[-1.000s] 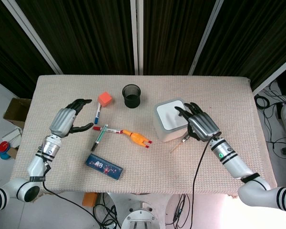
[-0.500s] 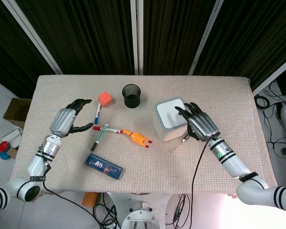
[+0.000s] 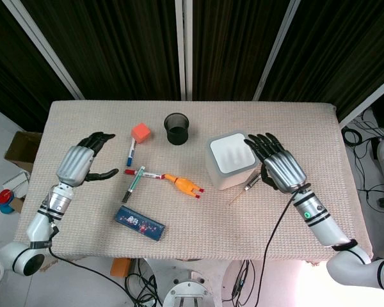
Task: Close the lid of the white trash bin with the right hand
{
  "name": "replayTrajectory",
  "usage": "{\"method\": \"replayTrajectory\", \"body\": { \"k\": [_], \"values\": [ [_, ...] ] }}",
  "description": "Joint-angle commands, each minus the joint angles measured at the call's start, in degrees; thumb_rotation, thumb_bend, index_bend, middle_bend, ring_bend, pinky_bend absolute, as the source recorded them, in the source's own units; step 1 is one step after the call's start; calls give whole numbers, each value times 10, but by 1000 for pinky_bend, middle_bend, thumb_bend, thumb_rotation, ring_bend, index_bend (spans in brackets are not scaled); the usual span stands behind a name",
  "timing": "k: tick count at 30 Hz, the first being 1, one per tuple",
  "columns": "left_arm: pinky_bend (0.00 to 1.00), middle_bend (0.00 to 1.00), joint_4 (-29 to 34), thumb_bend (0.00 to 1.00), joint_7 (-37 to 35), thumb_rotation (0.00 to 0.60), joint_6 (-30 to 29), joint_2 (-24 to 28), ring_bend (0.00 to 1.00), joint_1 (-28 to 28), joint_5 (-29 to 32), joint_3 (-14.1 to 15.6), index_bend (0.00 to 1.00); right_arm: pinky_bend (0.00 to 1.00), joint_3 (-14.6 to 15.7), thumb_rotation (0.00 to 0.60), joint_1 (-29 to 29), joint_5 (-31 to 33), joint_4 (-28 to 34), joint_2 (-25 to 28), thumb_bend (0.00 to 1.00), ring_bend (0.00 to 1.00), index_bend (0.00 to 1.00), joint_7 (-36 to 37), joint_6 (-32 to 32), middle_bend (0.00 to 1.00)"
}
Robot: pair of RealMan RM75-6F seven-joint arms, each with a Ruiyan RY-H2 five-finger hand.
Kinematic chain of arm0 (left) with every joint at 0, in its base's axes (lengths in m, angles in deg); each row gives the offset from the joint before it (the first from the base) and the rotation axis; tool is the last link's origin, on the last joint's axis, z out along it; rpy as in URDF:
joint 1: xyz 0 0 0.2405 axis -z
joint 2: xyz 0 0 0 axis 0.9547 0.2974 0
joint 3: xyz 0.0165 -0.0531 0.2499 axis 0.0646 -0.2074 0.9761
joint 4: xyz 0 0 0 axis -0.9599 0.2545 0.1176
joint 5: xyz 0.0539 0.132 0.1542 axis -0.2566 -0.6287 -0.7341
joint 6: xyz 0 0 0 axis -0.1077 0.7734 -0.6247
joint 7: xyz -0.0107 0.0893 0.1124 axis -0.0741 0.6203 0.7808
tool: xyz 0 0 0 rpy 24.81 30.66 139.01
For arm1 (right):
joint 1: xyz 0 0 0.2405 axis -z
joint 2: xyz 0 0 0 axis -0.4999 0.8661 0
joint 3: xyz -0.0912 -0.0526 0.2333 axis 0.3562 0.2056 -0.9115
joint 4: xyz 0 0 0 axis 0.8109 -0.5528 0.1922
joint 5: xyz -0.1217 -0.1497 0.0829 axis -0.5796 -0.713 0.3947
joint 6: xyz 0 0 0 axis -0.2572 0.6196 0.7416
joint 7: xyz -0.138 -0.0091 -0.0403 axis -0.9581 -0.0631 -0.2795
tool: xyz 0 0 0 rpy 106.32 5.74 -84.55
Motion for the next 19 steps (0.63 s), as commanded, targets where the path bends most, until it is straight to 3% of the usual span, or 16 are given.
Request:
{"method": "replayTrajectory", "body": {
  "k": [1,5,8,10,19],
  "values": [
    [229,158,20,67,51,29,-49,30,99,-44,-29,36,129,0,54,585,90,-42,-10,29,594,0,0,-19,96,0],
    [228,158,25,63,102,0,-111,45,99,-99,-52,73,128,0,89,600,170,-27,-55,25,331,0,0,-33,160,0],
    [224,157,17,54,123,0,-150,44,96,-140,-56,94,117,0,104,600,214,0,-86,19,98,0,0,-17,173,0],
    [215,147,10,48,124,0,-163,43,86,-159,-55,104,108,0,109,600,231,10,-99,15,5,0,0,-2,174,0],
    [209,118,-56,43,97,0,-222,6,78,-212,-84,118,103,0,97,600,261,-2,-156,-24,19,0,0,38,189,0]
  ]
}}
